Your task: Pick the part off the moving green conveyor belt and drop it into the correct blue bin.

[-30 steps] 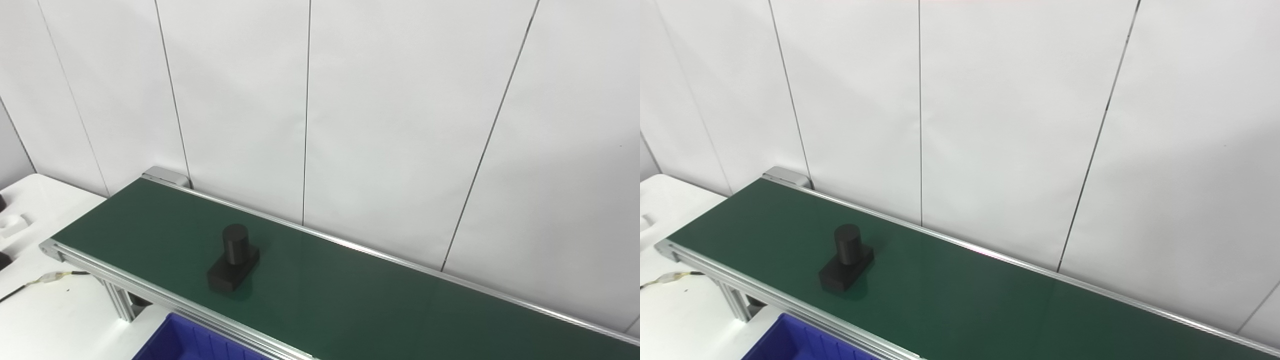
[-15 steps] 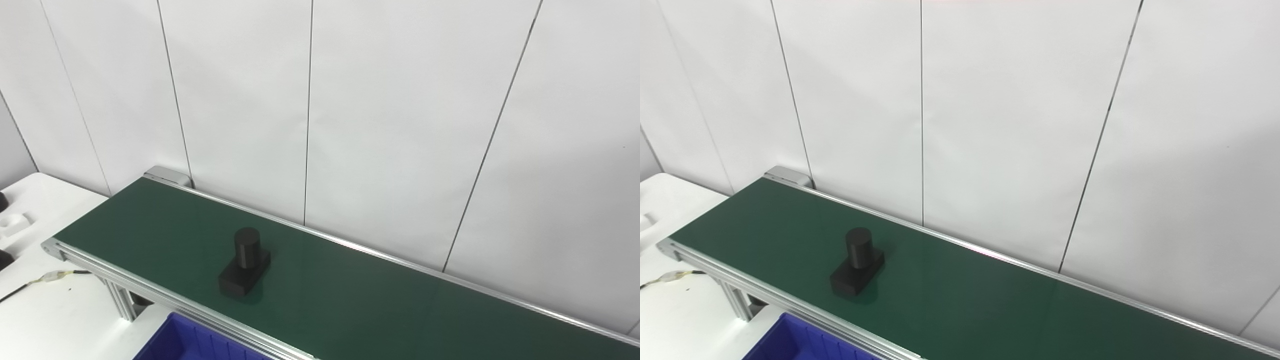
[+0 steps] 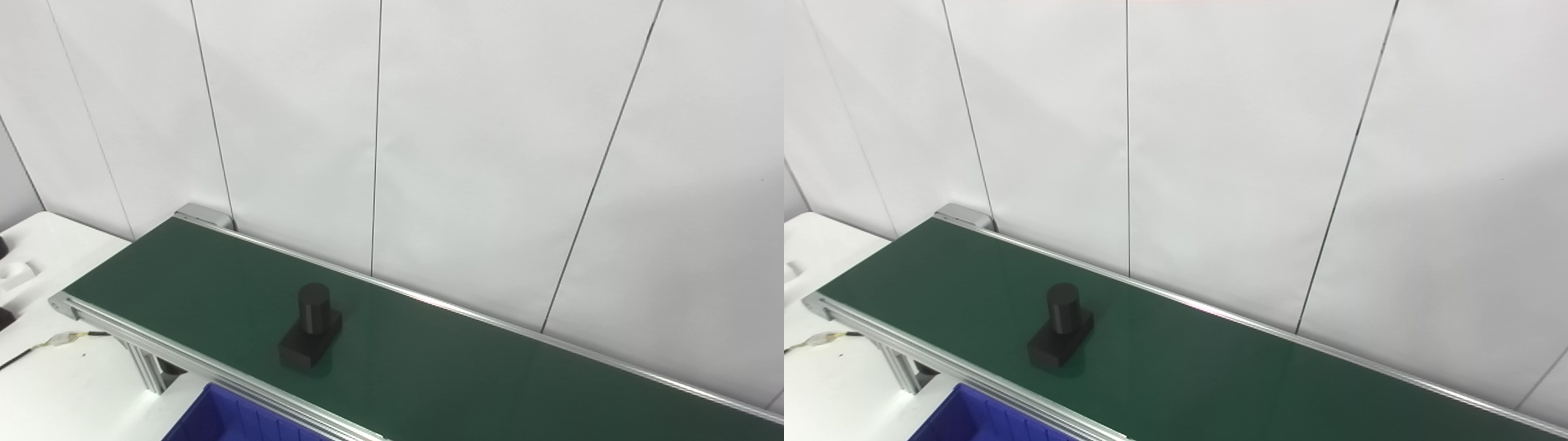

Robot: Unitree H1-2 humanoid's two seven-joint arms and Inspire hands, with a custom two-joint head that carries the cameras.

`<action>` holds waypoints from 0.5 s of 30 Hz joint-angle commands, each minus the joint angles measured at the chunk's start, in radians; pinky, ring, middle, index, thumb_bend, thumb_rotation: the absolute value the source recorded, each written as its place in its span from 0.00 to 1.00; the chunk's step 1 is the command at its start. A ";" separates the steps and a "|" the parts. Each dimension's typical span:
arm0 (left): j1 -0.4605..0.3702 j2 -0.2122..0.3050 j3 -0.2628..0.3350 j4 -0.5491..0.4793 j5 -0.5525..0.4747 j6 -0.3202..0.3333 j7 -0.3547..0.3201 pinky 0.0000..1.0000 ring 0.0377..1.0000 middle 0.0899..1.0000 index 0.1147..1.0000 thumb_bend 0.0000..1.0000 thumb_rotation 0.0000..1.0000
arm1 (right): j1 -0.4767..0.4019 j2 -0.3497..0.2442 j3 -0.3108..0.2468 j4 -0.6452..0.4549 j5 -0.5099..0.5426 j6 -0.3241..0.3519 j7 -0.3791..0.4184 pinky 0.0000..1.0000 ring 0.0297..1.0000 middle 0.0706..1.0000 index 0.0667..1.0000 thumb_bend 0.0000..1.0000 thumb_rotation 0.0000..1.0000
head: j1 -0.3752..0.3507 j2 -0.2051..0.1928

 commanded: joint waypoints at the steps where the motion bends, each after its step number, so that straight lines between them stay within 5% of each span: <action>1: -0.013 0.000 -0.001 -0.035 -0.007 -0.026 0.009 0.41 0.53 0.60 0.64 1.00 0.60 | 0.001 -0.003 -0.006 -0.034 0.008 -0.038 0.002 0.48 0.59 0.72 0.83 0.71 0.42 | -0.003 0.003; 8: 0.019 0.004 -0.003 -0.098 -0.007 -0.026 0.003 0.43 0.55 0.62 0.67 1.00 0.59 | 0.014 -0.004 -0.004 -0.069 0.011 -0.050 0.004 0.49 0.60 0.71 0.82 0.70 0.39 | -0.127 0.049; 15: 0.089 0.001 -0.012 -0.225 0.002 -0.024 -0.004 0.51 0.63 0.70 0.75 0.92 0.55 | 0.021 -0.003 -0.006 -0.113 0.022 -0.031 0.004 0.49 0.59 0.71 0.81 0.73 0.31 | -0.141 0.061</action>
